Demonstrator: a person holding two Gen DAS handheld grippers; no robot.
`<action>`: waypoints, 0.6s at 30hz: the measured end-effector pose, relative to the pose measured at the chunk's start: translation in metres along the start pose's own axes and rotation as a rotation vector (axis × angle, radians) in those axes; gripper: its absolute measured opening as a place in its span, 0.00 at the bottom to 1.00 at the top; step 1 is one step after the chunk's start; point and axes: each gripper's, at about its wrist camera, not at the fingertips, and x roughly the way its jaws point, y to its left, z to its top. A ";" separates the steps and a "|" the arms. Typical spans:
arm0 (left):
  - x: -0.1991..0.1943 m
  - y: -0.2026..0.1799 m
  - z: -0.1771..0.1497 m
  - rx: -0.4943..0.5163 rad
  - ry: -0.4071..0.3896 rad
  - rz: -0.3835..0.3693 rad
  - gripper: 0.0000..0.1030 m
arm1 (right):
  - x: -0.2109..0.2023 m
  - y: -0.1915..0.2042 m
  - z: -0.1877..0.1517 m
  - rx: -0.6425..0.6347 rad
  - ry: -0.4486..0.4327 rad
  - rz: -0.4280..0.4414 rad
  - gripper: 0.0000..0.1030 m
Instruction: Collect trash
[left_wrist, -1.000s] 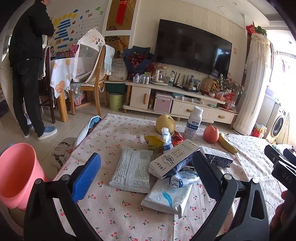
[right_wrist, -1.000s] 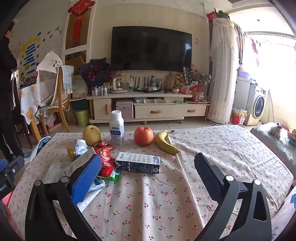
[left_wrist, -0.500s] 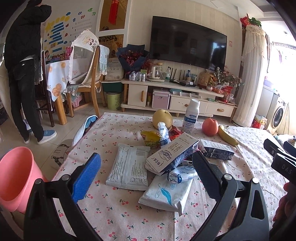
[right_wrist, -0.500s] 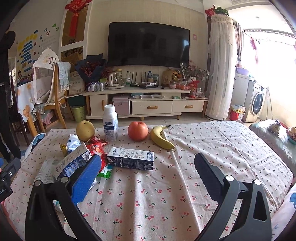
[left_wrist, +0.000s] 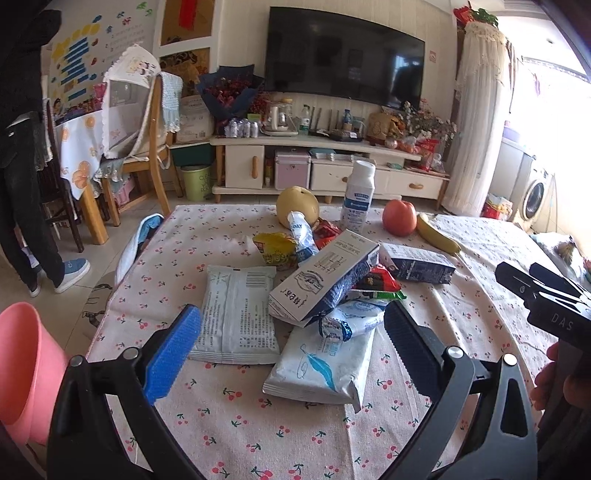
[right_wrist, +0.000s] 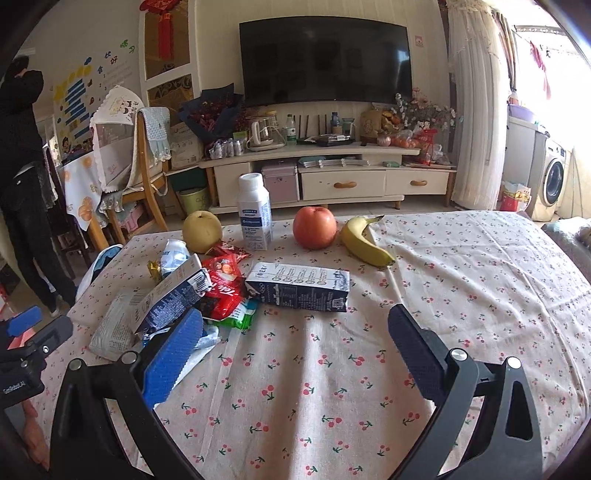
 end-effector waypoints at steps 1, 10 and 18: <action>0.005 0.001 0.002 0.019 0.017 -0.012 0.97 | 0.003 0.001 -0.001 0.004 0.017 0.039 0.96; 0.074 0.010 0.026 0.163 0.108 -0.133 0.97 | 0.029 -0.007 0.007 0.106 0.102 0.205 0.96; 0.130 -0.011 0.034 0.274 0.172 -0.241 0.97 | 0.084 -0.042 0.025 0.200 0.160 0.208 0.95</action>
